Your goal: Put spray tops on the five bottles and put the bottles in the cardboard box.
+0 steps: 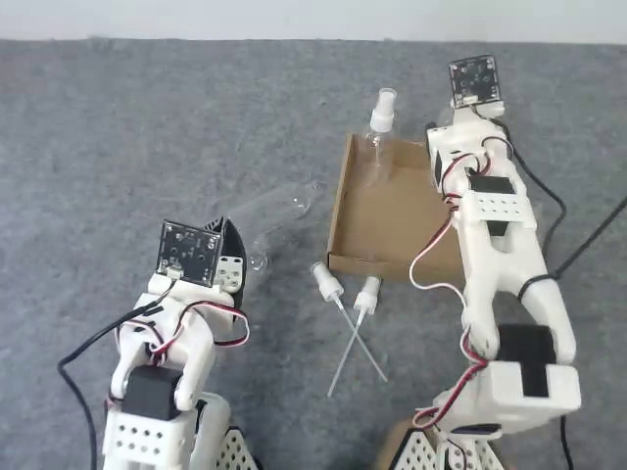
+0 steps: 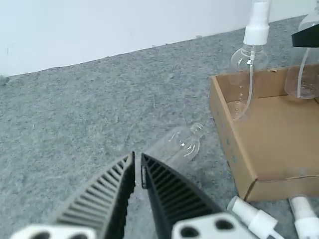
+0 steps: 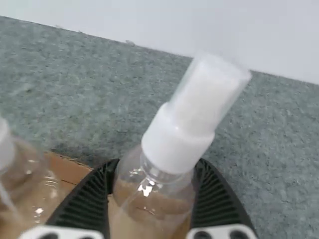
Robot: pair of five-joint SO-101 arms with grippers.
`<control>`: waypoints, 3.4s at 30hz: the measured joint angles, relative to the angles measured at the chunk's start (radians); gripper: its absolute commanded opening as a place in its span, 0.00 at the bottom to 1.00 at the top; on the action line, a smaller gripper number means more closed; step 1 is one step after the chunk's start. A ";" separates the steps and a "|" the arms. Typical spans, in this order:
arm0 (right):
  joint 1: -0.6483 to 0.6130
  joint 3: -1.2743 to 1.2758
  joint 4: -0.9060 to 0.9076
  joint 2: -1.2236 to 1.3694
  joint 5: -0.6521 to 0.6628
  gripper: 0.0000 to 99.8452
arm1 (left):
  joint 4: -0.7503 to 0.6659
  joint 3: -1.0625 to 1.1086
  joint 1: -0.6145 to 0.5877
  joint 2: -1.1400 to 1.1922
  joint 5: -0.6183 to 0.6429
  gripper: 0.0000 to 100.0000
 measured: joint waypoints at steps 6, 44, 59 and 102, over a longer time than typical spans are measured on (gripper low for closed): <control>0.005 0.000 -0.052 0.063 0.000 0.01 | 0.000 0.000 0.000 0.000 0.000 0.01; 0.002 0.107 -0.170 0.080 -0.025 0.27 | 0.000 0.000 0.000 0.000 0.000 0.01; -0.044 0.068 -0.052 0.078 -0.025 0.27 | 0.000 0.000 0.000 0.000 0.000 0.01; 0.348 -0.192 1.014 -0.551 -0.021 0.27 | 0.000 0.017 0.000 0.000 -0.002 0.01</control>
